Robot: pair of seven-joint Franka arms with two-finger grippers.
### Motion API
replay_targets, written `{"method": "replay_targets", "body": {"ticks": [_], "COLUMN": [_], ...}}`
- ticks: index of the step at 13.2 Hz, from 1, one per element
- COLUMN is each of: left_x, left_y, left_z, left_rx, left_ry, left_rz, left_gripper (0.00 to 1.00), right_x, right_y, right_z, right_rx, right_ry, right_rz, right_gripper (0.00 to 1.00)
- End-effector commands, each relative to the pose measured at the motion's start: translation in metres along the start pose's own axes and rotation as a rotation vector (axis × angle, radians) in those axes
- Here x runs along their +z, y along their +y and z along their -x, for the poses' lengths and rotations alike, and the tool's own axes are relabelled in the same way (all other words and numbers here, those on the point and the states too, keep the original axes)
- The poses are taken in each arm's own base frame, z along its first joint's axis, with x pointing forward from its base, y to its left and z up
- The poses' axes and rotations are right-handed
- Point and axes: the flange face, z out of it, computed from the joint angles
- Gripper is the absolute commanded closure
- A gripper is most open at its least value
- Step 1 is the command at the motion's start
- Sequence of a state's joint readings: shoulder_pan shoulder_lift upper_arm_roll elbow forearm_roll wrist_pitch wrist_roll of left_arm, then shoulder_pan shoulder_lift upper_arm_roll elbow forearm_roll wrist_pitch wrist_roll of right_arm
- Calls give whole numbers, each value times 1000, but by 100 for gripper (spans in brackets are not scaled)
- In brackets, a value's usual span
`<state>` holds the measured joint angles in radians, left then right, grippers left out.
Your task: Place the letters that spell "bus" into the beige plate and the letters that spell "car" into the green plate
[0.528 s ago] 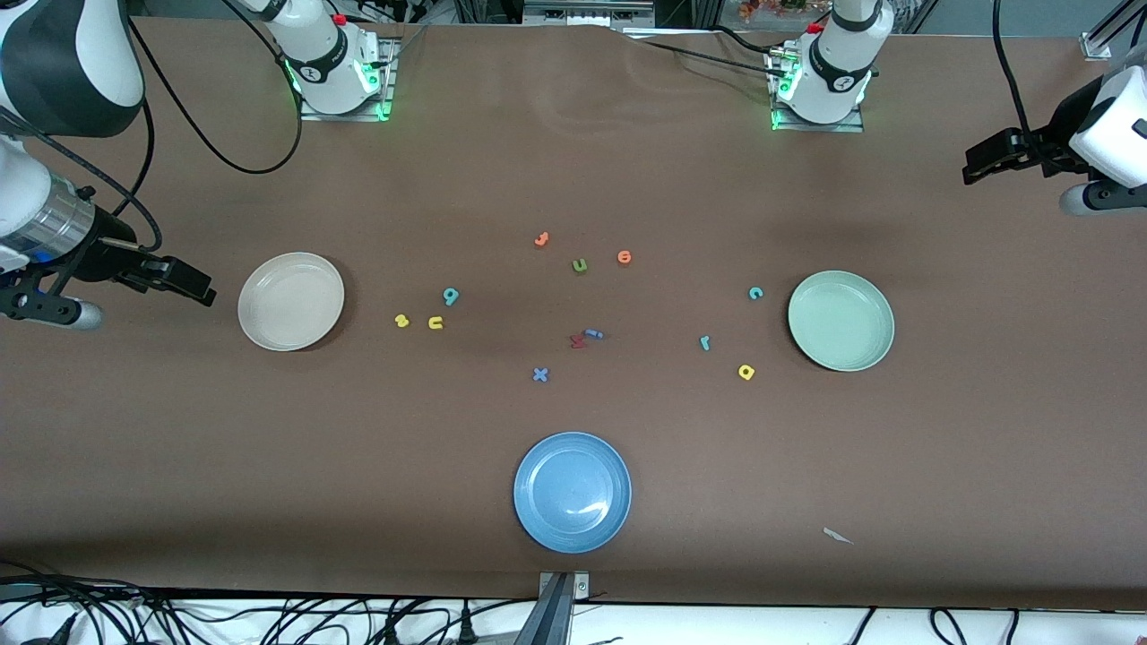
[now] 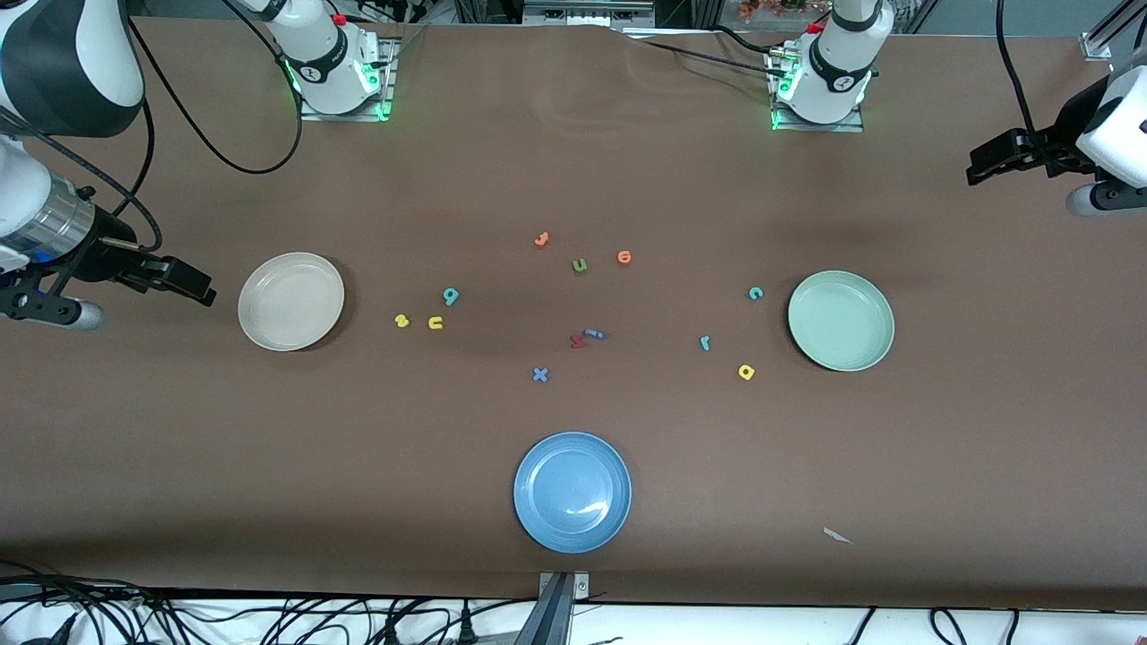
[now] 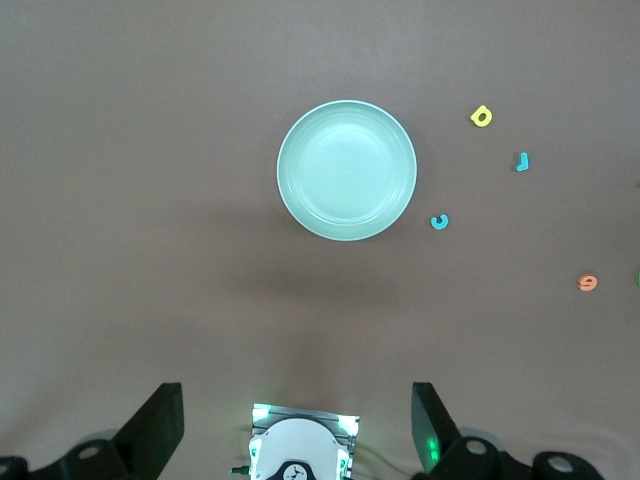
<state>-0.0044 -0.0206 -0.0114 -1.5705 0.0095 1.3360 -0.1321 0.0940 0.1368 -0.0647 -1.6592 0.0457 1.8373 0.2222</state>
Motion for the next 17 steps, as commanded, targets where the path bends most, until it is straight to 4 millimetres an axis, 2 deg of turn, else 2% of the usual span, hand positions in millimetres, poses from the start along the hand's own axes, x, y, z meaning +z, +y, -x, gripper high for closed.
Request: {"method": "replay_targets", "body": {"ticks": [1, 17], "left_x": [-6, -6], "left_y": [-2, -1], "left_z": [-2, -2], "left_rx": [-4, -2], "left_ry": [9, 9], "left_rz": [-13, -12], "left_gripper": [0, 0], "right_x": [-6, -10], "right_y": [0, 0], "right_z": [1, 1], "right_rx": [-5, 0], "right_ry": [0, 15], "right_rz": [-22, -24], "right_gripper": [0, 0]}}
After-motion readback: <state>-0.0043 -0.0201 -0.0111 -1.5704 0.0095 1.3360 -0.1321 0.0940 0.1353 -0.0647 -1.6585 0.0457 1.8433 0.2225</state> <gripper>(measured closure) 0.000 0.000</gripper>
